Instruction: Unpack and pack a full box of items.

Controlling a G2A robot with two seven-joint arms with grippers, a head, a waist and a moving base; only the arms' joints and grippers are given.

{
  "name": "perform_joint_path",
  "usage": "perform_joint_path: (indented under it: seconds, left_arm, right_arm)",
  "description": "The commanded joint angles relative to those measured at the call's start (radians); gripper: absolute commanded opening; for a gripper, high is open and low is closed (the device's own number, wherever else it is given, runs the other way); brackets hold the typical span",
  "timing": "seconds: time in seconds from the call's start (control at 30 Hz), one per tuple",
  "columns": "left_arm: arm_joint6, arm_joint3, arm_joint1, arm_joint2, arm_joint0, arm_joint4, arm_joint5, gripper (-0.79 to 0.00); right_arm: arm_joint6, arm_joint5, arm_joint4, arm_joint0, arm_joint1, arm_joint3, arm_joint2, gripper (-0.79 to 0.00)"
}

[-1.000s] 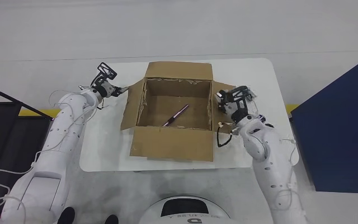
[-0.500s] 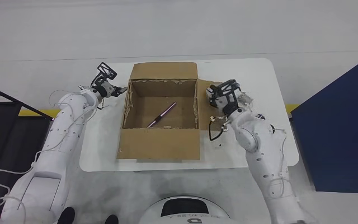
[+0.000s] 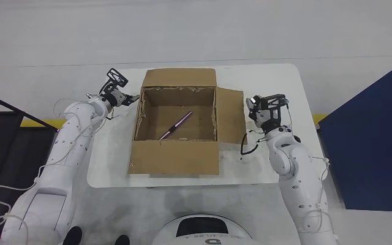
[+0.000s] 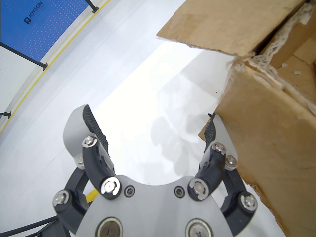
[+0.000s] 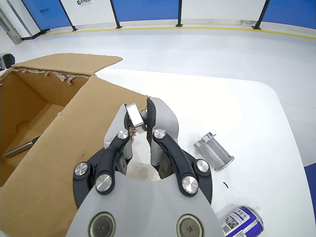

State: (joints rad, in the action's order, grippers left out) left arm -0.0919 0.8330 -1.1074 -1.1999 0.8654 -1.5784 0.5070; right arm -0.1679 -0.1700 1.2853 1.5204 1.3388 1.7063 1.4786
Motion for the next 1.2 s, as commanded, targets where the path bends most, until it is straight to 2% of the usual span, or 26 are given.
perform_joint_path:
  seconds: [0.0, 0.1, 0.2, 0.33, 0.5, 0.73, 0.83, 1.1, 1.17]
  left_arm:
    - [0.000, 0.000, 0.000, 0.000, 0.000, 0.000, 0.000, 0.000]
    - [0.000, 0.000, 0.000, 0.000, 0.000, 0.000, 0.000, 0.000]
    - [0.000, 0.000, 0.000, 0.000, 0.000, 0.000, 0.000, 0.000]
    - [0.000, 0.000, 0.000, 0.000, 0.000, 0.000, 0.000, 0.000]
    - [0.000, 0.000, 0.000, 0.000, 0.000, 0.000, 0.000, 0.000]
    - [0.000, 0.000, 0.000, 0.000, 0.000, 0.000, 0.000, 0.000]
    - [0.000, 0.000, 0.000, 0.000, 0.000, 0.000, 0.000, 0.000]
    - [0.000, 0.000, 0.000, 0.000, 0.000, 0.000, 0.000, 0.000]
    - [0.000, 0.000, 0.000, 0.000, 0.000, 0.000, 0.000, 0.000]
  right_arm:
    - [0.000, 0.009, 0.063, -0.003, 0.000, 0.002, -0.028, -0.785]
    - [0.015, 0.043, 0.050, 0.003, 0.001, 0.001, -0.022, -0.785]
    - [0.031, 0.108, 0.034, 0.039, -0.004, 0.008, 0.048, -0.785]
    - [0.021, 0.208, -0.062, 0.067, -0.008, -0.013, 0.170, -0.785]
    - [-0.098, 0.319, -0.126, 0.037, -0.013, -0.073, 0.269, -0.785]
    - [-0.269, 0.361, -0.061, -0.115, -0.019, -0.252, 0.225, -0.785]
    - [-0.292, 0.368, -0.027, -0.177, -0.019, -0.336, 0.199, -0.785]
    - [-0.328, 0.332, -0.006, -0.243, -0.022, -0.434, 0.170, -0.785]
    - [-0.336, 0.323, 0.001, -0.249, -0.023, -0.443, 0.164, -0.723]
